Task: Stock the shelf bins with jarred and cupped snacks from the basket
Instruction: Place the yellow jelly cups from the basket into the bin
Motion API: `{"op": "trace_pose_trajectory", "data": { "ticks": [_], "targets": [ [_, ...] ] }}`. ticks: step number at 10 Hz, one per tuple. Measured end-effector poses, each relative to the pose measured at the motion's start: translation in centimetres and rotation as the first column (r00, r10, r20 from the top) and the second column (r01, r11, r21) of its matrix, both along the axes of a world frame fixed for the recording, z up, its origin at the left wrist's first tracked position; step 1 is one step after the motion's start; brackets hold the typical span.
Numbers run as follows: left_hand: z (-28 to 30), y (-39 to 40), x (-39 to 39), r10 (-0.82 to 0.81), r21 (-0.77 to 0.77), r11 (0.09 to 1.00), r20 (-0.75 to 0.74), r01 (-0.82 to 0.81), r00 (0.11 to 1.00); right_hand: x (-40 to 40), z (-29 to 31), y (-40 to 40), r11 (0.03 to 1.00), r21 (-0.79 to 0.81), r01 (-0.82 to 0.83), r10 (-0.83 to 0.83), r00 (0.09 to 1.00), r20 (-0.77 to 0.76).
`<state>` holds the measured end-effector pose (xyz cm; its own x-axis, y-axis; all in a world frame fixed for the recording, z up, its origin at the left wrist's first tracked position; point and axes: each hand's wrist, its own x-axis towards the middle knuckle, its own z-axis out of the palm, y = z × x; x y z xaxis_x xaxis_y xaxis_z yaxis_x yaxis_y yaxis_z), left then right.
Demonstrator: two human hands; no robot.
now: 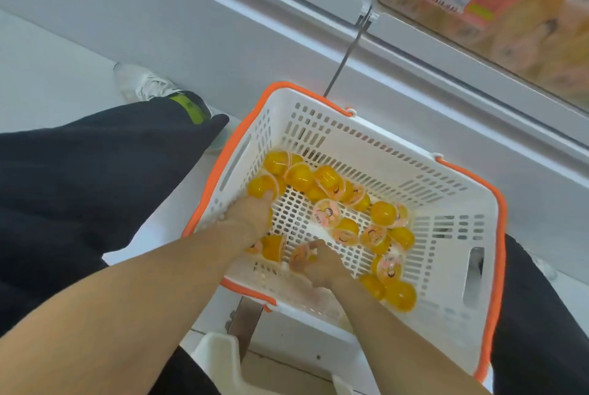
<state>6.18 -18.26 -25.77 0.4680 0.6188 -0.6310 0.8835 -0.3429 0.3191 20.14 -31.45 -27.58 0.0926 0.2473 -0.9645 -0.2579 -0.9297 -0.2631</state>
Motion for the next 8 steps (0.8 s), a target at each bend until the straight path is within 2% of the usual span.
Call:
{"op": "trace_pose_trajectory", "data": {
  "ticks": [1, 2, 3, 4, 5, 6, 7, 8],
  "targets": [
    [0.7, -0.3, -0.3, -0.073, 0.027, 0.997, -0.039, 0.074, 0.997, 0.4, -0.3, -1.0, 0.907, -0.023, -0.42, 0.405, 0.858, 0.315],
    [0.0, -0.5, -0.1, -0.013, -0.051, 0.999, -0.004, 0.013, 1.0, 1.7, 0.5, -1.7, 0.943, -0.002, -0.333, 0.329, 0.931, 0.158],
    [-0.8, -0.7, 0.1, 0.065, -0.093, 0.994, 0.036, -0.061, 0.997, 2.8, 2.0, -2.3, 0.973, 0.052, -0.224, 0.218, 0.97, 0.108],
    [-0.4, -1.3, 0.5, 0.147, -0.071, 0.987, 0.06, -0.142, 0.987, 3.8, 4.1, -3.5, 0.983, 0.161, -0.085, 0.078, 0.996, 0.049],
    [0.7, -1.4, 1.1, 0.256, -0.176, 0.955, 0.088, -0.238, 0.963, 5.2, 6.3, -4.7, 0.952, 0.269, 0.145, -0.131, 0.989, -0.071],
    [2.8, -0.3, 1.5, 0.529, -0.545, 0.751, 0.161, -0.372, 0.833, 6.6, 7.9, -6.0, 0.834, 0.365, 0.414, -0.326, 0.903, -0.279],
    [7.5, 0.1, 2.2, 0.756, -0.879, 0.409, 0.174, -0.247, 0.631, 7.3, 9.9, -6.6, 0.618, 0.352, 0.703, -0.486, 0.694, -0.531],
    [11.7, -0.3, 3.6, 0.835, -0.962, 0.247, 0.149, -0.118, 0.529, 7.5, 12.2, -6.3, 0.441, 0.309, 0.843, -0.518, 0.52, -0.679]
  ]
}}
